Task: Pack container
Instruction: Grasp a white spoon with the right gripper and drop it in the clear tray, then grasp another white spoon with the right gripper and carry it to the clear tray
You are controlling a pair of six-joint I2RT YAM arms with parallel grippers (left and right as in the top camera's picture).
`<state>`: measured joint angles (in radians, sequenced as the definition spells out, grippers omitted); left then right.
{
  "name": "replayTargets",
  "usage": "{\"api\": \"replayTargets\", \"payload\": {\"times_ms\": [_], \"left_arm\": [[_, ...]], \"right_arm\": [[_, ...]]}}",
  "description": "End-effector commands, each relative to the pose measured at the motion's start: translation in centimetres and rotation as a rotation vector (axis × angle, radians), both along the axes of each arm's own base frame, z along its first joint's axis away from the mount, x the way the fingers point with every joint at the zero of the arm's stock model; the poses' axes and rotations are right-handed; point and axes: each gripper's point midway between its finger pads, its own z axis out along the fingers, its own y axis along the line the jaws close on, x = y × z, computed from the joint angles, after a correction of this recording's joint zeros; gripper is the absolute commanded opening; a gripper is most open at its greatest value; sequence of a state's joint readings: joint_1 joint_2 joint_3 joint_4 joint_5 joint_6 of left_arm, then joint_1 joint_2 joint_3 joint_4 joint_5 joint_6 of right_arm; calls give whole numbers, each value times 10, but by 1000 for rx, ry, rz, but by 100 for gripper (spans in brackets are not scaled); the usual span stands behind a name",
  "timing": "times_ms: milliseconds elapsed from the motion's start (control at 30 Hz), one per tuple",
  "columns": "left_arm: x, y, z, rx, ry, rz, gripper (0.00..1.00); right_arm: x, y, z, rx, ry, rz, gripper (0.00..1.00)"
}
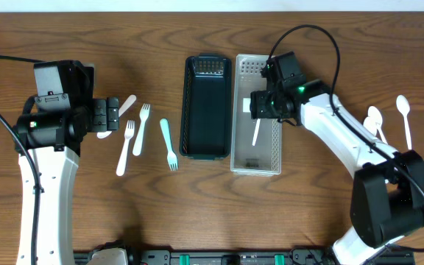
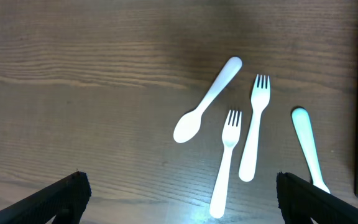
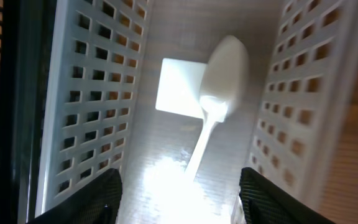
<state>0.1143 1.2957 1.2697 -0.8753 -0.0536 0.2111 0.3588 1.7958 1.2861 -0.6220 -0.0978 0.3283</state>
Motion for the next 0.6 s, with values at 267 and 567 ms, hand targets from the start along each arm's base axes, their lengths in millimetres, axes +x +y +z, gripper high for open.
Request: {"api": "replayTargets", "payload": {"times_ms": [267,567], "left_arm": [[0,4,7,17,-13,1,98],[0,4,7,17,-13,1,98]], "right_arm": [[19,-184,110,-456,-256,-185,92],[-37,-256,3,-334,155,-195,91]]}}
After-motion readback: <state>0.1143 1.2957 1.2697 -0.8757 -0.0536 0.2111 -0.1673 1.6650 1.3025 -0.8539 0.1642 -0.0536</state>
